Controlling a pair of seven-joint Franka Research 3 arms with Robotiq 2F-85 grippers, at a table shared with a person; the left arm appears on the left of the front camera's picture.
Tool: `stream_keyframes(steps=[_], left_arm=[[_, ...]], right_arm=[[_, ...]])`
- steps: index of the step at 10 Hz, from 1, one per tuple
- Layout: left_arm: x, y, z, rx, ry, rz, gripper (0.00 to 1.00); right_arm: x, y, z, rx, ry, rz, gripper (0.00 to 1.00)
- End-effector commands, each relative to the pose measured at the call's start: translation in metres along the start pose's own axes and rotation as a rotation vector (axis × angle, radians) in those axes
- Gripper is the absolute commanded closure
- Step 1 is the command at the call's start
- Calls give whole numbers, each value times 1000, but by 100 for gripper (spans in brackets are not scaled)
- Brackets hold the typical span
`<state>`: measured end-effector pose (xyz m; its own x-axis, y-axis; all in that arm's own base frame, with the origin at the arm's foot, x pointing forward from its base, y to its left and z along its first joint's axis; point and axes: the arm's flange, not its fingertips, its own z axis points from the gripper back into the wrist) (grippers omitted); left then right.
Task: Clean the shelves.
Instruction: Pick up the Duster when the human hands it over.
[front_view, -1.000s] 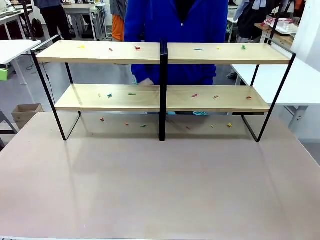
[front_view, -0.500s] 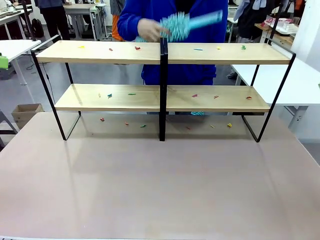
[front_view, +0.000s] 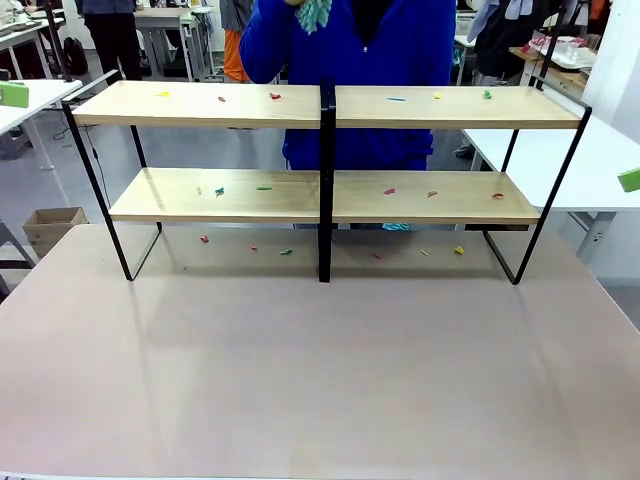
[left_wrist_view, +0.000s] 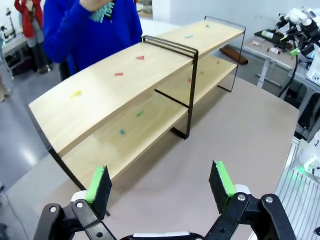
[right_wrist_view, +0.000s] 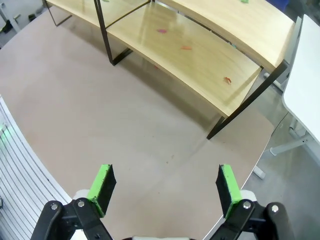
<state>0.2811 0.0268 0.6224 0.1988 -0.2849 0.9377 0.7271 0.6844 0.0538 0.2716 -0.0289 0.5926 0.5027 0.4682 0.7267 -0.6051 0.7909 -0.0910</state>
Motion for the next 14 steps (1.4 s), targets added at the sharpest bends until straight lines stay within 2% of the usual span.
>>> stream_keyframes(steps=[1, 2, 4, 5, 7, 8, 14], left_arm=[[-111, -77, -23, 37, -16, 13, 0], [0, 0, 0, 0, 0, 0, 0], [0, 0, 0, 0, 0, 0, 0], [0, 0, 0, 0, 0, 0, 0], [0, 0, 0, 0, 0, 0, 0], [0, 0, 0, 0, 0, 0, 0], [0, 0, 0, 0, 0, 0, 0]], right_arm=[[-69, 45, -37, 21, -129, 29, 0], [-66, 51, -28, 10, -182, 34, 0], [-57, 62, -10, 30, -267, 2, 0], [-56, 68, -7, 94, -247, -47, 0], [-54, 74, -11, 150, -185, -176, 0], [-52, 73, -10, 156, -191, -265, 0], [-43, 73, -4, 140, -232, -309, 0]])
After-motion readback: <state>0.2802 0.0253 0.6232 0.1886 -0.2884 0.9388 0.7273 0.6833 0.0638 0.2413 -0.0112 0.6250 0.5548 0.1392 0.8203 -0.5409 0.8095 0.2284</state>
